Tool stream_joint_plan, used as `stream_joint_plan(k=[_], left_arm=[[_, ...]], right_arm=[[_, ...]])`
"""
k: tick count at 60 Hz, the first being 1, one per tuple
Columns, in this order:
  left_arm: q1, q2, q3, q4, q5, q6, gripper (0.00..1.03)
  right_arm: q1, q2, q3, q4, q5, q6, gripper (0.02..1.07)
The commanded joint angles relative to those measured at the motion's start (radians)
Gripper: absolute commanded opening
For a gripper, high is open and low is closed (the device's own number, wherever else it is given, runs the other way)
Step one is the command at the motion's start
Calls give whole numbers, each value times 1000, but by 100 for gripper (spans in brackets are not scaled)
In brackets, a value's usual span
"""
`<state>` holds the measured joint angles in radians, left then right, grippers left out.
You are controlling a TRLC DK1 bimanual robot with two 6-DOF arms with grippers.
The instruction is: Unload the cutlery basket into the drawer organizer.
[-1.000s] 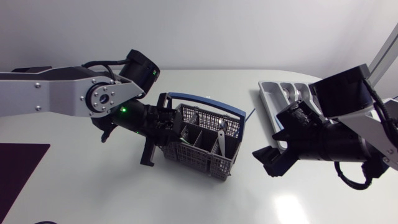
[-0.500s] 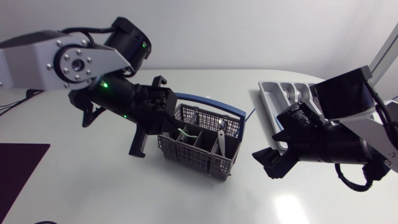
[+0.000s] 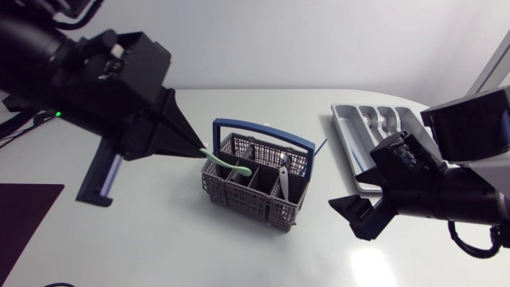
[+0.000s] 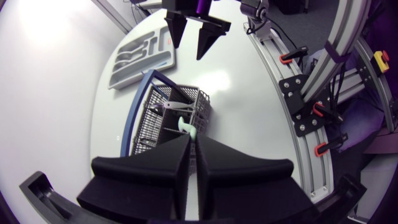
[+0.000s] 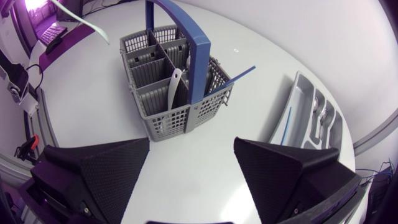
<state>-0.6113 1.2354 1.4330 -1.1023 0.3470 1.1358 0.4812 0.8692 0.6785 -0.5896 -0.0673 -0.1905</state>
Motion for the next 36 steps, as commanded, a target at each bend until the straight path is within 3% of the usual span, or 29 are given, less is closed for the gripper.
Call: stream_joint_plan(k=[1, 19, 36], left_arm=[[-33, -114, -111, 84, -16, -73, 4], [-130, -286, -339, 466, -51, -409, 4], [-165, -217, -385, 785, -60, -722, 4]], right_arm=[[7, -7, -5, -30, -11, 42, 100], [-56, -24, 53, -42, -121, 88, 100], [-349, 57, 179, -67, -447, 169, 99]])
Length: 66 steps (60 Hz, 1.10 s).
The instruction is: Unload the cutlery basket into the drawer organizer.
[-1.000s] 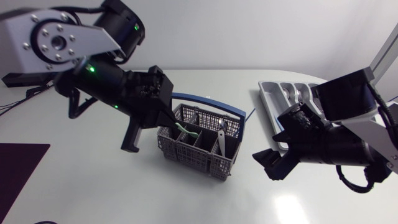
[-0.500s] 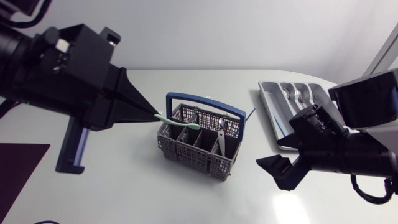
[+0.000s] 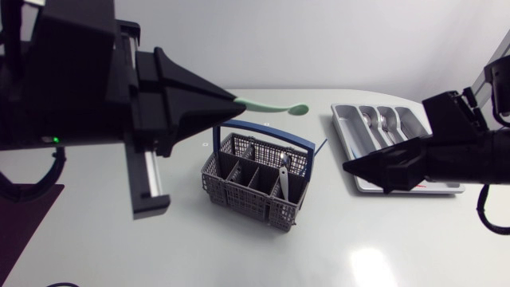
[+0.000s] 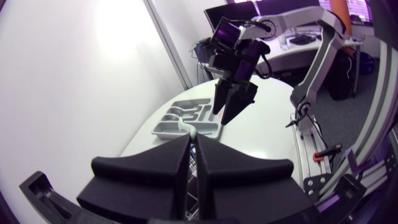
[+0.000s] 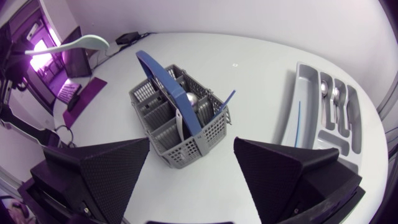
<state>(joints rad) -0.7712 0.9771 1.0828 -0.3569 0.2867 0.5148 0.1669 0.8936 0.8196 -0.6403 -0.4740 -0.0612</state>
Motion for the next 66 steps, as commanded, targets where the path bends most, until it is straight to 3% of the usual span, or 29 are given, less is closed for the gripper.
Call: stream_joint_plan(k=[1, 8, 21, 33, 43, 55, 62, 66], left_arm=[[-7, 54, -37, 58, 0, -121, 4], [-22, 143, -38, 184, -1, -252, 4], [-17, 247, -23, 342, -66, -349, 4], [-13, 325, -11, 458, -173, -380, 4], [-10, 377, -26, 576, -262, -398, 4], [-10, 456, -35, 736, -356, -391, 4], [-13, 503, -34, 794, -399, -387, 4], [-13, 532, -31, 828, -416, -384, 4]], right_arm=[[-46, 42, 44, -16, -58, 44, 99], [-81, 140, 82, 21, -198, 121, 99], [-86, 248, 184, 41, -325, 185, 99], [-115, 369, 312, 28, -370, 247, 99], [-113, 541, 429, 42, -399, 429, 99], [-115, 702, 592, 37, -522, 586, 97], [-112, 734, 647, 123, -569, 704, 95], [-106, 745, 644, 241, -575, 828, 90]])
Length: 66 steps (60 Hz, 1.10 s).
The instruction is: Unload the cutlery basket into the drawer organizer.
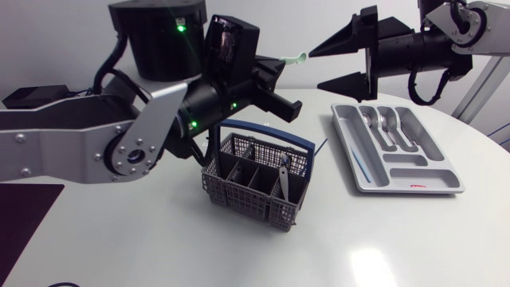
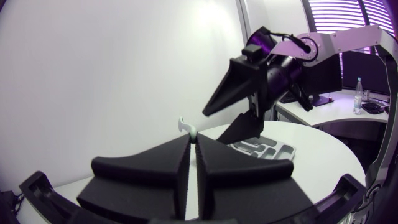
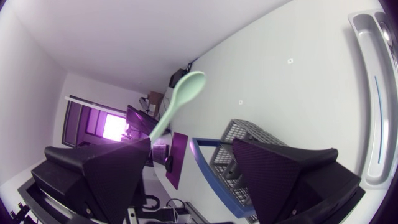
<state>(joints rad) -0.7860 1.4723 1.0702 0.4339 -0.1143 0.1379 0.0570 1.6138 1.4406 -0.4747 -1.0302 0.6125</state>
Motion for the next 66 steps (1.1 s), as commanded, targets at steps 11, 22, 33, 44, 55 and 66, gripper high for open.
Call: stream_joint_plan(k=[11, 22, 33, 44, 55, 66], left_arm=[[-9, 85, -15, 95, -44, 15, 4], [-9, 112, -7, 115, -45, 25, 4], [-10, 112, -26, 137, -50, 37, 4], [-19, 112, -38, 152, -61, 55, 4], [-38, 115, -50, 152, -68, 88, 15], [-56, 115, -55, 118, -68, 143, 61]], right_arm=[[60, 126, 70, 122, -39, 248, 80], [83, 164, 106, 128, -30, 262, 68], [90, 158, 99, 186, 10, 296, 37], [103, 147, 93, 220, 25, 317, 15], [104, 116, 69, 257, 30, 322, 8], [110, 97, 52, 262, 33, 300, 8]])
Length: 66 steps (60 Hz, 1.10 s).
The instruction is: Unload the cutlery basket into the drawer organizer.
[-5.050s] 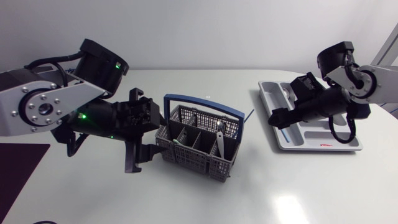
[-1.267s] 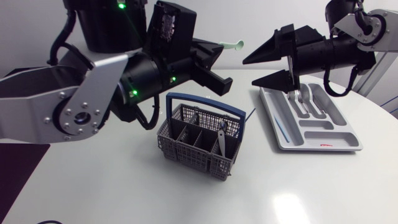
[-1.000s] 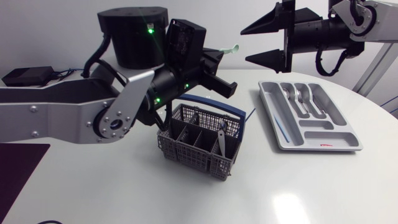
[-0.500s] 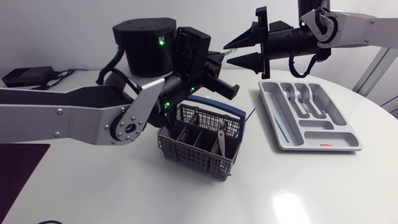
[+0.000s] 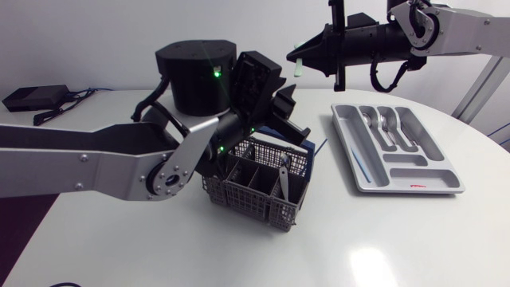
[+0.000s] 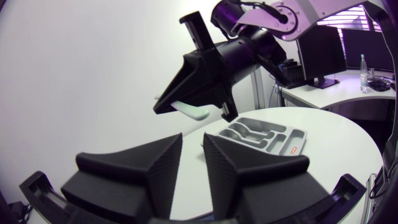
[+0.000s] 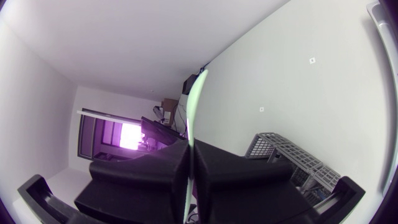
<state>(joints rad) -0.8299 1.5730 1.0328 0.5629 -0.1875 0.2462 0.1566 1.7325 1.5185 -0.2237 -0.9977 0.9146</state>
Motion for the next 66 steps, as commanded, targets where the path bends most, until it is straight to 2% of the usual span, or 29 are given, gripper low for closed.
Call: stream_joint_plan(k=[1, 7, 13, 17, 18, 24, 27, 32, 39, 53, 54, 58, 61, 66], left_arm=[[-12, 10, -14, -32, 5, 50, 70], [2, -27, -5, -106, 5, 77, 83], [28, -82, 10, -201, 25, 100, 89], [55, -113, 26, -276, 49, 114, 89], [61, -120, 29, -290, 60, 117, 89], [123, -192, 44, -420, 105, 156, 89], [147, -222, 38, -457, 126, 166, 89], [172, -255, 24, -511, 140, 186, 89], [201, -298, 3, -557, 154, 197, 89], [213, -346, -16, -667, 171, 229, 89], [212, -353, -23, -686, 171, 237, 89], [210, -369, -34, -718, 178, 255, 89], [210, -389, -39, -762, 198, 263, 89], [209, -419, -46, -821, 230, 278, 89]], right_arm=[[12, -24, -27, 9, 2, -8, 8], [15, -31, -37, -23, 21, -63, 8], [1, -36, -37, -88, 41, -160, 8], [-11, -50, -37, -141, 68, -244, 8], [-19, -60, -37, -170, 100, -304, 8], [-74, -71, -23, -282, 126, -484, 8], [-101, -85, -18, -335, 182, -606, 8], [-160, -97, -21, -405, 206, -773, 8], [-233, -117, -67, -442, 268, -971, 8], [-364, -154, -242, -444, 376, -1455, 8], [-382, -160, -285, -424, 404, -1545, 8], [-416, -172, -353, -375, 442, -1674, 8], [-466, -188, -426, -345, 470, -1883, 8], [-525, -195, -506, -261, 510, -2073, 8]])
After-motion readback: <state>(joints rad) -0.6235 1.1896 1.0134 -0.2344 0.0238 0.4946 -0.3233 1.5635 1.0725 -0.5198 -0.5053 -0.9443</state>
